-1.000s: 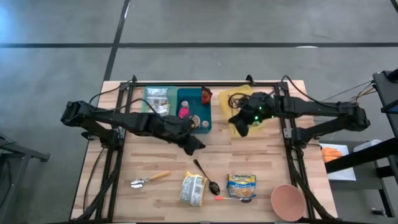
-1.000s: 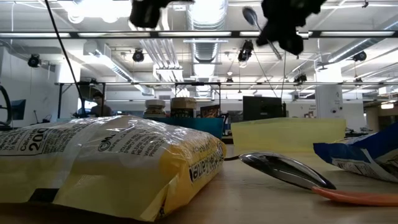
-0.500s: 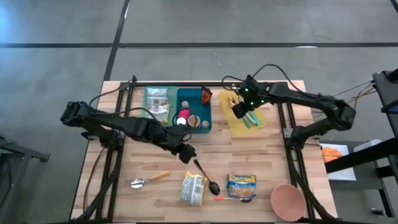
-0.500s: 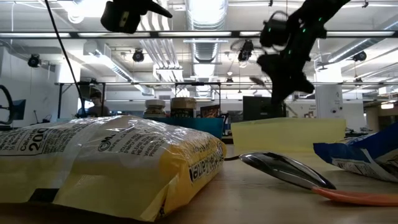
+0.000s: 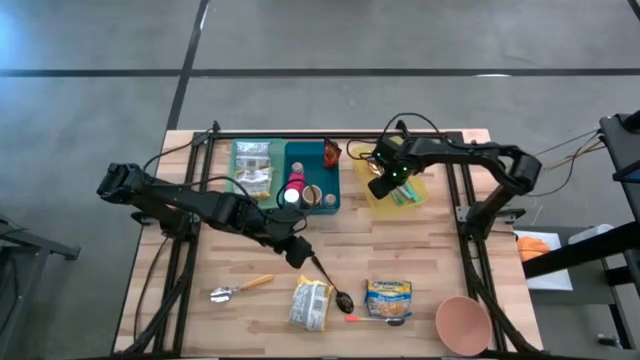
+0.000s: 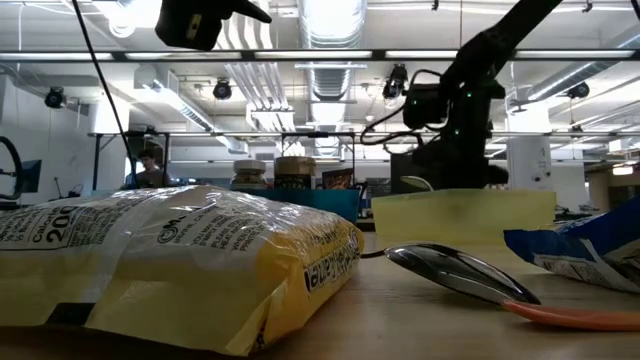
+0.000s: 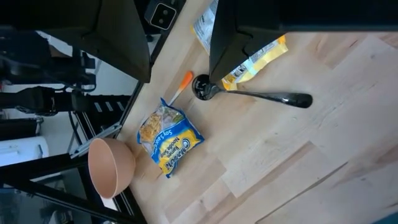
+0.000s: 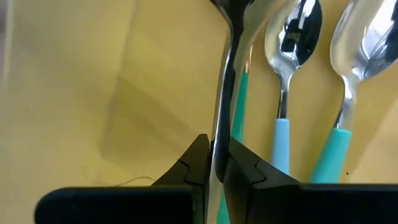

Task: Pick & Place Food Item
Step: Put the silver spoon into the yellow bin

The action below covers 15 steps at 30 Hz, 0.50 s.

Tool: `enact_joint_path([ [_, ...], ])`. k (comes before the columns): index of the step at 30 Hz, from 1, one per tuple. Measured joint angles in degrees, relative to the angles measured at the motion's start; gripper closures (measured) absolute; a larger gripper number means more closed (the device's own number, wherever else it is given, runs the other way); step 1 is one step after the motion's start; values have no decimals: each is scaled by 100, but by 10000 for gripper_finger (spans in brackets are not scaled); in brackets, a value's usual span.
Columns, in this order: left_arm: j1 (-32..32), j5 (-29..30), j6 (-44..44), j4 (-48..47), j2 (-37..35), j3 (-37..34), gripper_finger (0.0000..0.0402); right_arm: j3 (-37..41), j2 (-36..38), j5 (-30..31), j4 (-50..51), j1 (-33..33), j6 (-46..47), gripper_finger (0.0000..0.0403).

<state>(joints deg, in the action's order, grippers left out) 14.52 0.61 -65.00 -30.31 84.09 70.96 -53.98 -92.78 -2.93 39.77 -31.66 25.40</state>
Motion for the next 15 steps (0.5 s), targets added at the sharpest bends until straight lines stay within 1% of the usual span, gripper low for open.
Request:
enact_joint_path([
  [15, 0, 1, 17, -45, 2, -4, 231, 20, -471, 126, -19, 0, -280, 388],
])
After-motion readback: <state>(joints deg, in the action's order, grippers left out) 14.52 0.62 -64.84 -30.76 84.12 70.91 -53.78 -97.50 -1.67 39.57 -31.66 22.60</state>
